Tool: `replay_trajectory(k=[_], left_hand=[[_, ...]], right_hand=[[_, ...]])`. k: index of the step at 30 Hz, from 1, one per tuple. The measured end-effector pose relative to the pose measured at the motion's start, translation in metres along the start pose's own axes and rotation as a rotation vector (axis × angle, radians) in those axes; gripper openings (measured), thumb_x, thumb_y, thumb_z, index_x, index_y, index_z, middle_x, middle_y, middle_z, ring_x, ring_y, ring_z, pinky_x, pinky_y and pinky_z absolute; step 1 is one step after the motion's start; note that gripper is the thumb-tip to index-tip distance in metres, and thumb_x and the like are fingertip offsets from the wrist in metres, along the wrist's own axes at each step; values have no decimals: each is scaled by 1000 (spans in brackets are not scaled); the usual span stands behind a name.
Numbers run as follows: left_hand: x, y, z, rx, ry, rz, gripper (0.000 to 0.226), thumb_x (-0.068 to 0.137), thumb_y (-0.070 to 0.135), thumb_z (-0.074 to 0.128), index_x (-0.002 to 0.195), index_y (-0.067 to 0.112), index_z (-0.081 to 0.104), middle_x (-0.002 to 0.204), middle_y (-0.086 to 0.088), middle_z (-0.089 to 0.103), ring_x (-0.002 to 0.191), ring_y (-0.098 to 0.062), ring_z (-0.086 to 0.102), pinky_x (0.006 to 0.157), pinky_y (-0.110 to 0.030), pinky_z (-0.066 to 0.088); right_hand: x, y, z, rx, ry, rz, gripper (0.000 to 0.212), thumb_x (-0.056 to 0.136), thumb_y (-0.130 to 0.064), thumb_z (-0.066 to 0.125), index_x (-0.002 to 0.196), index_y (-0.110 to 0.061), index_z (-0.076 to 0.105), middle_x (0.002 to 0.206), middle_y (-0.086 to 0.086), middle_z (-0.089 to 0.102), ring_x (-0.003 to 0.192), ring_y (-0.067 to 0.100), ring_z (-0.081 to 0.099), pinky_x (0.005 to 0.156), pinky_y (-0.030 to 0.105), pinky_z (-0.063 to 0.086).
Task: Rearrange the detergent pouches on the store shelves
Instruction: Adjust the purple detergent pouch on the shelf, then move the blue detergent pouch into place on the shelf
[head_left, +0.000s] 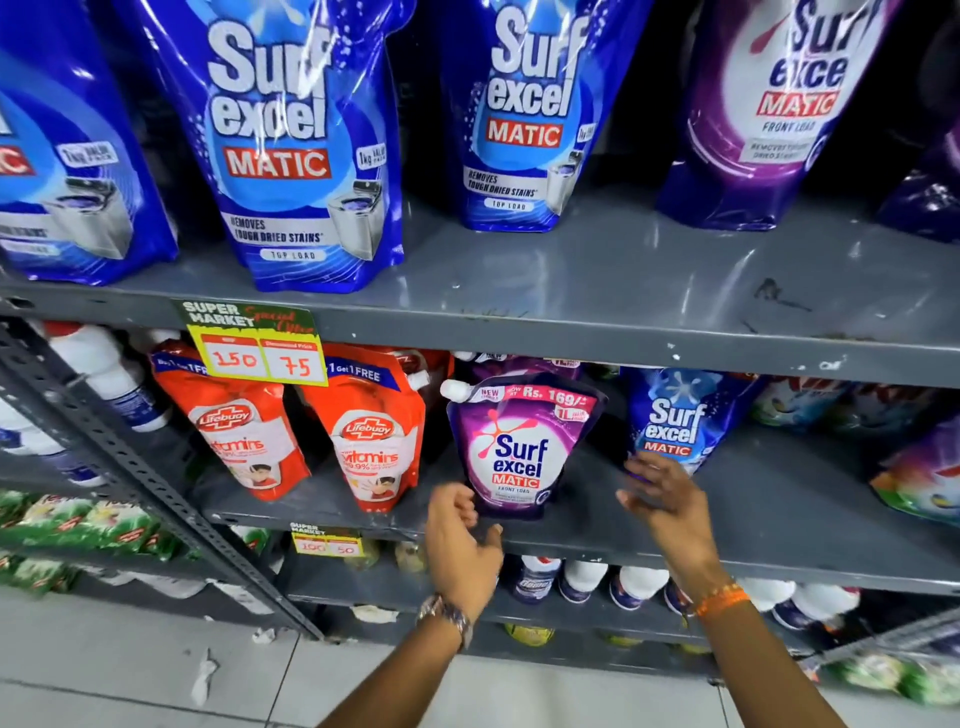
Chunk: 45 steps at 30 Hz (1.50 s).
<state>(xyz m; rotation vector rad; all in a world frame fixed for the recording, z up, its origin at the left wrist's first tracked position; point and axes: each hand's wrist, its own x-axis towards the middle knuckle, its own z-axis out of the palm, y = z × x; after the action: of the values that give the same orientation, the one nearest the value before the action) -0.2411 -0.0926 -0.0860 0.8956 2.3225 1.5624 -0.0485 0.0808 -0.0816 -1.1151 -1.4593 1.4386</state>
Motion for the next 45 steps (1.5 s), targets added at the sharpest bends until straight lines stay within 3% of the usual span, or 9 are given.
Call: replay_trajectory(k=[4, 10, 13, 16, 22, 26, 34, 40, 45], left_hand=[[-24, 27, 37, -86, -248, 148, 40, 67, 1, 76, 96, 23, 59, 87, 6, 62, 76, -12, 61, 69, -32, 56], [-1, 73, 110, 17, -666, 143, 103, 74, 16, 83, 156, 16, 20, 160, -1, 36, 145, -13, 38, 121, -30, 33], [22, 88, 147, 71, -669, 29, 123, 72, 25, 86, 159, 19, -2, 167, -4, 19, 152, -21, 25, 124, -36, 26], [44, 93, 170, 88, -720, -80, 129, 74, 26, 84, 157, 17, -13, 168, -8, 16, 152, -27, 25, 123, -43, 28], [45, 92, 185, -61, -695, -154, 97, 89, 11, 71, 158, 9, 4, 166, -11, 18, 153, -25, 24, 120, -32, 23], [37, 81, 182, -85, -648, -160, 92, 90, 8, 69, 159, 10, 8, 166, -11, 22, 151, -28, 30, 123, -42, 28], [-2, 77, 146, 167, -670, 33, 77, 93, 17, 63, 157, 13, 20, 160, -9, 37, 146, -30, 38, 119, -42, 34], [-35, 94, 80, 154, -754, 174, 78, 95, 21, 60, 157, 18, 14, 158, 4, 33, 146, -14, 31, 124, -34, 26], [-55, 117, 13, 98, -772, 312, 94, 92, 27, 63, 142, 55, -11, 159, 17, 25, 147, -1, 25, 125, -33, 24]], right_hand=[[16, -2, -45, 150, 273, -75, 45, 62, 9, 81, 92, -20, 64, 85, -8, 75, 77, 2, 70, 67, 13, 59], [59, -17, -62, 87, 152, -88, 59, 69, 18, 74, 93, -26, 44, 91, 0, 50, 78, 4, 63, 59, 12, 56], [78, -19, -75, 106, 87, -53, 56, 70, 16, 72, 92, -24, 41, 88, 4, 54, 59, -2, 69, 54, 17, 58], [95, -20, -86, 126, -54, 3, 62, 73, 15, 72, 111, -28, 49, 104, -5, 71, 85, -1, 73, 71, 24, 63], [94, -24, -102, 71, -274, 49, 67, 71, -20, 86, 128, -4, 54, 118, 8, 73, 104, 23, 72, 95, 46, 58], [76, -25, -99, 69, -205, 31, 78, 70, -36, 87, 128, 4, 53, 121, 8, 71, 111, 18, 69, 94, 35, 58], [17, -29, -92, -25, -131, 18, 35, 91, 14, 54, 117, -8, 58, 106, -3, 78, 98, 13, 74, 74, 24, 61], [-54, -53, -90, -12, -69, 14, 37, 84, 3, 65, 120, 9, 56, 117, 27, 69, 93, 29, 75, 66, 25, 63], [-100, -97, -86, -50, -85, 2, 52, 69, -10, 87, 115, -2, 65, 91, -3, 81, 76, 3, 76, 61, 14, 58]])
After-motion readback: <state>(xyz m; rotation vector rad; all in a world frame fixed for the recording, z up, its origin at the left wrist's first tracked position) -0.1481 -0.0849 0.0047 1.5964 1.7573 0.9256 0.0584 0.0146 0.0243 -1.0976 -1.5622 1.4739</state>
